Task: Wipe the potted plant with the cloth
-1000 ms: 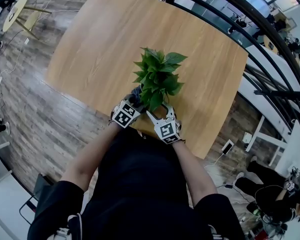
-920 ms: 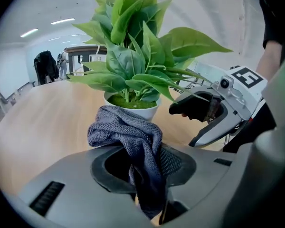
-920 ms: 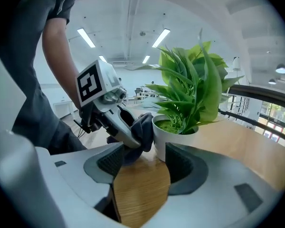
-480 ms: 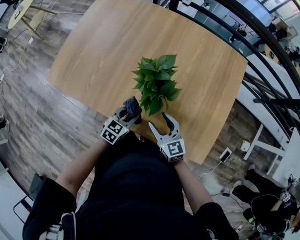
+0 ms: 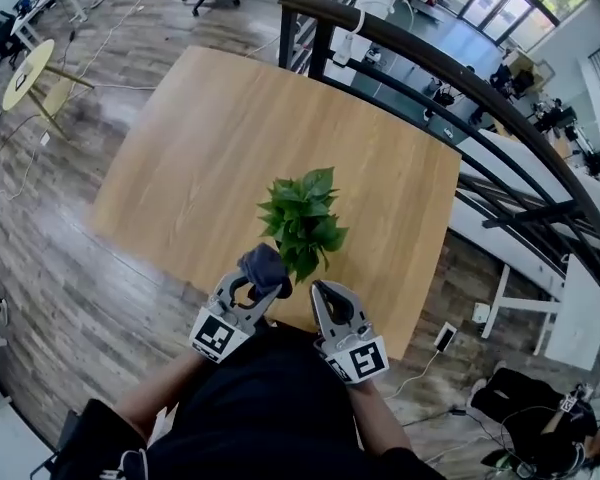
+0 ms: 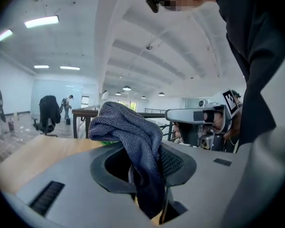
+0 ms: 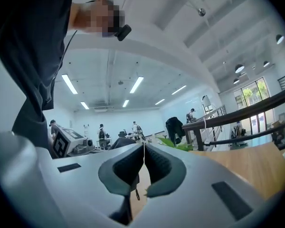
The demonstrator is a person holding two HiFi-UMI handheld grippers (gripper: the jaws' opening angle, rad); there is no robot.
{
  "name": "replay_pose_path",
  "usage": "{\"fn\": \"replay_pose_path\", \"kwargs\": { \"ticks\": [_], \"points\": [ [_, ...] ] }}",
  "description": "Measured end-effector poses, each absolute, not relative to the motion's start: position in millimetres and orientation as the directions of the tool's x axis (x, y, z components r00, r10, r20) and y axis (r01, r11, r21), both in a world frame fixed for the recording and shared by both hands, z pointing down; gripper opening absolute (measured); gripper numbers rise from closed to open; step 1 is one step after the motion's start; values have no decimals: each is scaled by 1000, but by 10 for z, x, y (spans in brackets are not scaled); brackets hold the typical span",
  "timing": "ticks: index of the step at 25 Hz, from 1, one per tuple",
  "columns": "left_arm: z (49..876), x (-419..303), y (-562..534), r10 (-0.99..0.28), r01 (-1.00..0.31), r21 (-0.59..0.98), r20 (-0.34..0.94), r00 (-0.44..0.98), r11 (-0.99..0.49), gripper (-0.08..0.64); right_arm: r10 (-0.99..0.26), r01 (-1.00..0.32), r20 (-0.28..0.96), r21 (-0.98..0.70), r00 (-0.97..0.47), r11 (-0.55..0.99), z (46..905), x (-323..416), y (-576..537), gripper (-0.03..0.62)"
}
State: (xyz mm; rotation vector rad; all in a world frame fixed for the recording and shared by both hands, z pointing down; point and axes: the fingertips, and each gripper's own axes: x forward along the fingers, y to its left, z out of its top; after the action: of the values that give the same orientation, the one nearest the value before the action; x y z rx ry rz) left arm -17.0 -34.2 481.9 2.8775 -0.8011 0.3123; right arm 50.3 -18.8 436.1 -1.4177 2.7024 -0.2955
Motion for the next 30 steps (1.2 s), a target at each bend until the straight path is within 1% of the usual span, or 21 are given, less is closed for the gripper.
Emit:
{"fn": "replay_pose_path", "kwargs": {
  "ticks": [2, 4, 9, 13, 18, 25, 30],
  "points": [
    [4622, -196, -361, -491, -511, 49, 215, 844, -858, 146, -845, -837, 11, -150, -534, 527, 4175, 412, -197, 18],
    [4430, -244, -363, -482, -502, 71, 189, 855, -862, 146, -867, -863, 6, -98, -498, 496, 3996, 306, -207, 18],
    [4151, -340, -396, -464, -475, 69, 131, 876, -877, 146, -899, -896, 8, -88, -437, 435, 3839, 82, -355, 18],
    [4101, -480, -389, -480, -490, 76, 122, 869, -868, 146, -922, -919, 9, -86, -387, 385, 3779, 19, -332, 18],
    [4166, -696, -429, -506, -521, 83, 153, 849, -850, 146, -941, -937, -6, -84, -339, 338, 3706, -64, -294, 18],
    [4233, -729, -294, -450, -462, 59, 141, 882, -885, 146, -952, -951, -25, -58, -304, 305, 3750, -270, -209, 18],
    [4149, -729, -236, -441, -449, 52, 119, 890, -892, 146, -948, -948, -40, -35, -316, 317, 3690, -354, -158, 18]
  ]
}}
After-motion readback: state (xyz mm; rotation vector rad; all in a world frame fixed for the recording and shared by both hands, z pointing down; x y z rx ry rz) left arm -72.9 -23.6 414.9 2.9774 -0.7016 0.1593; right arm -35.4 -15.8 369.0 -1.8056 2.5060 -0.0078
